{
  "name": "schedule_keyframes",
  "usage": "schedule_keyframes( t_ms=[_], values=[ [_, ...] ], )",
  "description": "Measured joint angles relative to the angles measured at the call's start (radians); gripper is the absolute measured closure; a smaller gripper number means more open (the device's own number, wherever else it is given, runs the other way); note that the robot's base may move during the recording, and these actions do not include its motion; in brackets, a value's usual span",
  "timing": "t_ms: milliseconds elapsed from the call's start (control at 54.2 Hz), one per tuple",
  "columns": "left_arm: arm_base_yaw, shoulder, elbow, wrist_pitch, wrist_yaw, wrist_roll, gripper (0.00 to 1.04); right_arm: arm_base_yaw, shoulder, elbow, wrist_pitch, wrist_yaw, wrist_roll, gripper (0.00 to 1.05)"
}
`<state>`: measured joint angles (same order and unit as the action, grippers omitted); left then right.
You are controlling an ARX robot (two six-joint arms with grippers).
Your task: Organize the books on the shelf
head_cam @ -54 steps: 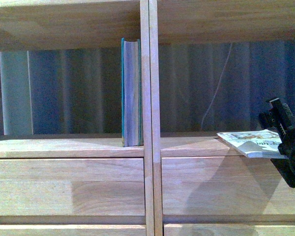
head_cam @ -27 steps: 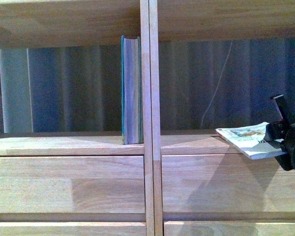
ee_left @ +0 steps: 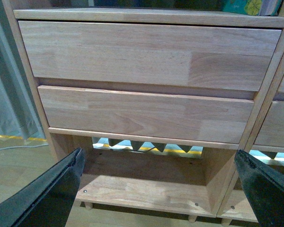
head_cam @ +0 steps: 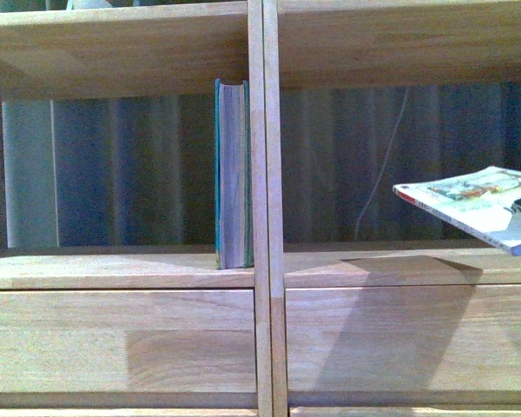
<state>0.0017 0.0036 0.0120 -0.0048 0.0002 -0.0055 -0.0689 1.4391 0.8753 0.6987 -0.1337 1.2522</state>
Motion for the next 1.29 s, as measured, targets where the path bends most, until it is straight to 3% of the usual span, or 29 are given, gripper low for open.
schedule_keyframes(
  t_ms=[185,258,351,646,812,978,1163,1292],
  values=[
    [0.002,0.0,0.0,0.002,0.013,-0.002,0.07,0.008,-0.133,-0.04,-0.024,-0.102,-0.023,0.88],
    [0.08,0.051,0.003,0.1,0.233,-0.015,0.07,0.025,-0.172,-0.04,-0.041,-0.116,-0.041,0.88],
    [0.172,0.174,0.041,0.234,0.428,-0.033,0.07,0.05,-0.2,-0.034,-0.06,-0.131,-0.063,0.88],
    [0.323,0.519,0.322,0.455,0.678,-0.153,0.07,0.161,-0.22,0.003,-0.078,-0.141,-0.182,0.88],
    [0.341,0.725,0.486,0.626,0.829,-0.386,0.07,0.212,-0.22,0.016,-0.069,-0.149,-0.217,0.88],
    [0.284,0.919,0.636,0.746,0.828,-0.663,0.07,0.257,-0.22,0.043,-0.031,-0.174,-0.233,0.88],
    [0.125,1.155,0.837,0.88,0.75,-1.048,0.07,0.303,-0.202,0.093,0.027,-0.223,-0.247,0.88],
    [0.002,1.202,0.886,0.945,0.692,-1.168,0.07,0.314,-0.166,0.108,0.039,-0.226,-0.251,0.88]
  ],
)
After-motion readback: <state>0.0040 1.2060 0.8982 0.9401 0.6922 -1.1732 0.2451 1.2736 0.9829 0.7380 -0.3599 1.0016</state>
